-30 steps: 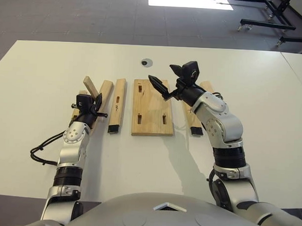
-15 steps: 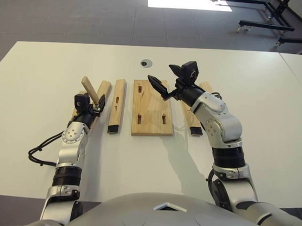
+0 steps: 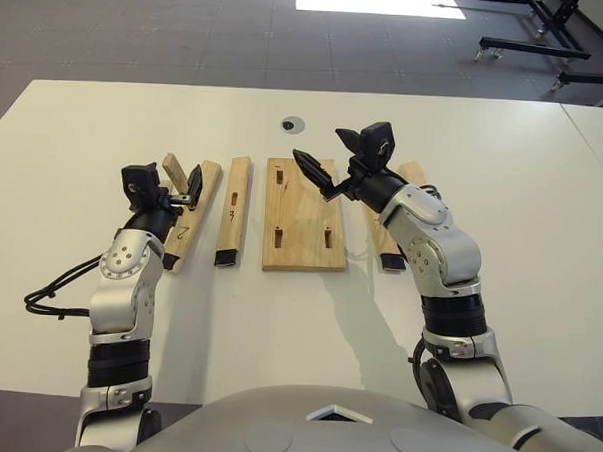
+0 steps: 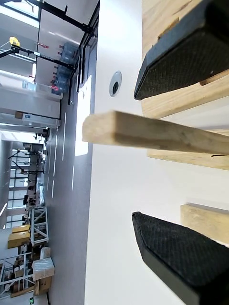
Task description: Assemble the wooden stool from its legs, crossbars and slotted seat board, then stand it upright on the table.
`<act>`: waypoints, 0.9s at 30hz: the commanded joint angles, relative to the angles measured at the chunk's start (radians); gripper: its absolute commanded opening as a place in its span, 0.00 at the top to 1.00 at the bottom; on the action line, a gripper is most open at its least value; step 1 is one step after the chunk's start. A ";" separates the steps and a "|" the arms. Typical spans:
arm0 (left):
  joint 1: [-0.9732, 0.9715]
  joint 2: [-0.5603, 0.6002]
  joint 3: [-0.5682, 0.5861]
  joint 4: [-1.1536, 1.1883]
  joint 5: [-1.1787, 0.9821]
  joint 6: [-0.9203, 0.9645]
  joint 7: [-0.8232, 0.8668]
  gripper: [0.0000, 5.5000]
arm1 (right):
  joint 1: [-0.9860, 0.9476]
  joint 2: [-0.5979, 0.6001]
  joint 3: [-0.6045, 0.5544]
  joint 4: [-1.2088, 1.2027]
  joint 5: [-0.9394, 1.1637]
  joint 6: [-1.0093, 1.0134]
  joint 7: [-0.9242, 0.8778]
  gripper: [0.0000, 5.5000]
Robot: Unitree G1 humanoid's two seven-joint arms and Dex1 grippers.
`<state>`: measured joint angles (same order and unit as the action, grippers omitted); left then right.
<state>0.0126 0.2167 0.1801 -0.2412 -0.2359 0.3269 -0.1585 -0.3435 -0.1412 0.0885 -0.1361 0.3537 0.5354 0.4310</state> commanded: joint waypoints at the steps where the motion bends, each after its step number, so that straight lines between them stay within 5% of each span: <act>1: -0.025 0.057 0.049 -0.232 -0.066 0.174 0.020 0.22 | 0.004 -0.002 0.001 -0.018 -0.005 -0.001 -0.005 0.02; 9: -0.498 0.210 0.218 -0.369 -0.288 0.595 0.132 0.22 | -0.010 0.001 -0.007 -0.017 -0.005 -0.004 -0.014 0.02; 27: -0.517 0.158 0.045 0.008 -0.116 0.374 0.065 0.22 | -0.012 0.009 -0.002 -0.013 -0.002 -0.007 -0.024 0.02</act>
<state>-0.5017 0.3882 0.2430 -0.2459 -0.3660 0.7107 -0.0877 -0.3438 -0.1345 0.0838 -0.1378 0.3541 0.5235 0.4105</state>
